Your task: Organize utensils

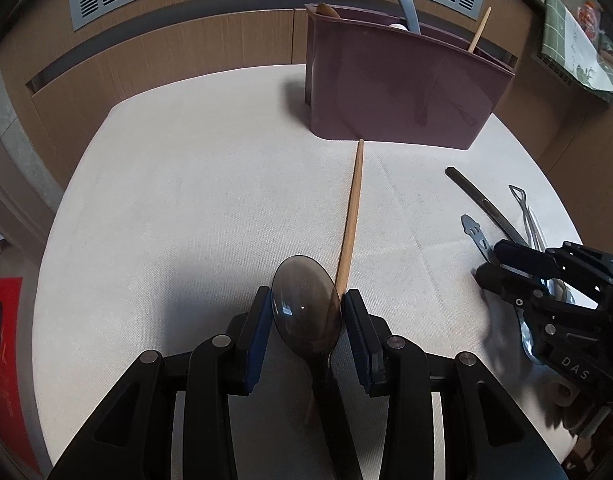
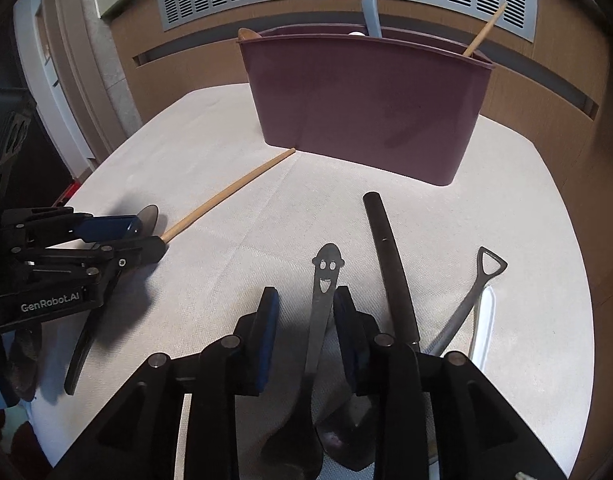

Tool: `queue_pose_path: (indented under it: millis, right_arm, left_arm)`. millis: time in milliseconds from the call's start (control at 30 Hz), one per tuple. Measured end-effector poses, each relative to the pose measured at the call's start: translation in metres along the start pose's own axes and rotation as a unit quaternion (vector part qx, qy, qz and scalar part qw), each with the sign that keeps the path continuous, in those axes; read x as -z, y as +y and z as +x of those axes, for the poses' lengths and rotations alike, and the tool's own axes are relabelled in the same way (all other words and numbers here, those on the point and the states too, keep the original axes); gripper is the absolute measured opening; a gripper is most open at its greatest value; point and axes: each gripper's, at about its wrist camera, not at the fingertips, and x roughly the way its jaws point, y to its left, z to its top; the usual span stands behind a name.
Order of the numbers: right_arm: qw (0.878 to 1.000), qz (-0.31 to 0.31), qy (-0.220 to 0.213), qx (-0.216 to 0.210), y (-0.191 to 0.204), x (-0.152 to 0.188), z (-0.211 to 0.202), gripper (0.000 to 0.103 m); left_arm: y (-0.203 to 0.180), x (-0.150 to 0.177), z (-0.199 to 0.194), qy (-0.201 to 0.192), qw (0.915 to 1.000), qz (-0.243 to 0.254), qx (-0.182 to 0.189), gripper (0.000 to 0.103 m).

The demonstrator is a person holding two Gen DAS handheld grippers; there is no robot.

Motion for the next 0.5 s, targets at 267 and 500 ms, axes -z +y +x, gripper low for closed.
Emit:
queue_pose_path:
  millis: [267, 500]
  right_arm:
    - [1.0, 0.001, -0.001, -0.007, -0.004, 0.012, -0.009, 0.027]
    - [1.0, 0.003, 0.014, -0.015, -0.001, 0.007, -0.007, 0.038]
  left_arm:
    - [-0.004, 0.007, -0.001, -0.026, 0.9995, -0.007, -0.016, 0.038]
    - [0.017, 0.013, -0.009, -0.044, 0.9963, -0.068, 0.025, 0.034]
